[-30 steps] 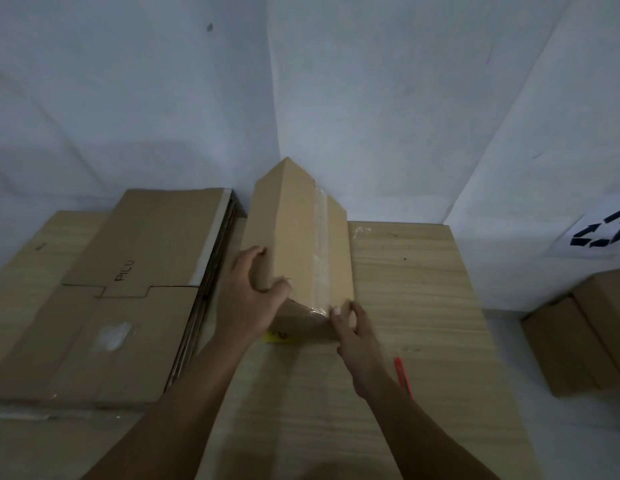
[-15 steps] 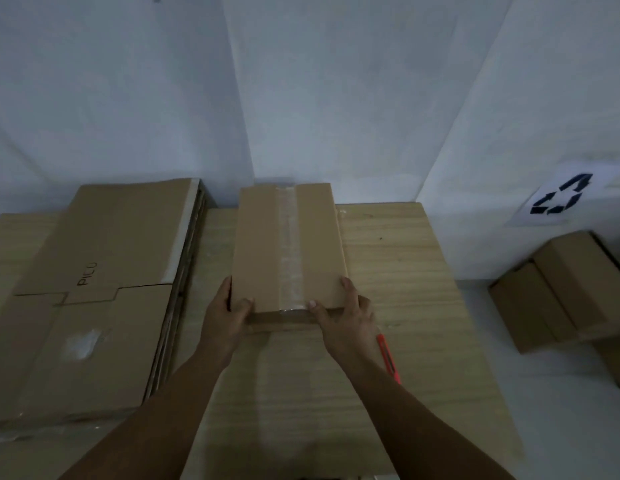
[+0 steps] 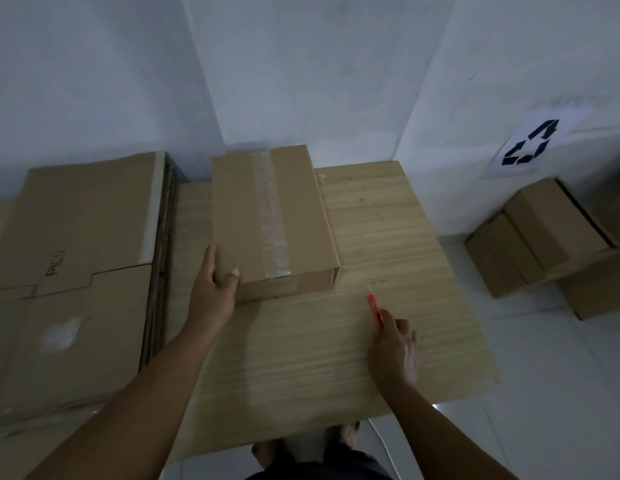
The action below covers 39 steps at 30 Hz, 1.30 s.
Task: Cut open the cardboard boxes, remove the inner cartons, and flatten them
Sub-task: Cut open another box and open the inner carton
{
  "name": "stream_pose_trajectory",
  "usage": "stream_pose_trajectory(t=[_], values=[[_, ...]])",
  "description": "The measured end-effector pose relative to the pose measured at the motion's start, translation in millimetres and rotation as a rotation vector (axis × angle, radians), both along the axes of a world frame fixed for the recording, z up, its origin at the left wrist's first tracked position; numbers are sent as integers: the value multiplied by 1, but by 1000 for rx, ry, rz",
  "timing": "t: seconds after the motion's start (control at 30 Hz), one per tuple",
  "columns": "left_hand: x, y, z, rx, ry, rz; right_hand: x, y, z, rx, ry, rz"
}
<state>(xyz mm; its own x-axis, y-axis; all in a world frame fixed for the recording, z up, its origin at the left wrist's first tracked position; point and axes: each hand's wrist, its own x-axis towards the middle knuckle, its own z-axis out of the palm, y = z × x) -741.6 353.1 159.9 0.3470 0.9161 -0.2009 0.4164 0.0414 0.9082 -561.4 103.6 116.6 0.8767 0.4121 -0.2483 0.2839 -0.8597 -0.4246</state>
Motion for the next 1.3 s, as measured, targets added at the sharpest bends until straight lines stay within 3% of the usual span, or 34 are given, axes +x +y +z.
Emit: stream_pose_trajectory(t=[0.17,0.27,0.5,0.63,0.9,1.13,1.3], values=[[-4,2,1,61,42,-69,1,7,6,68,100,-68],[-7,4,2,93,109,-149,-2,13,10,225,71,-69],[-13,6,4,122,151,-199,-30,38,33,526,-19,237],[-17,10,2,103,141,-217,-39,56,33,472,-122,387],[-22,16,-3,100,157,-310,-43,77,29,451,-337,484],[-20,15,-8,119,186,-265,-42,84,35,419,-348,512],[-17,12,-9,156,228,-261,-46,87,42,401,-239,507]])
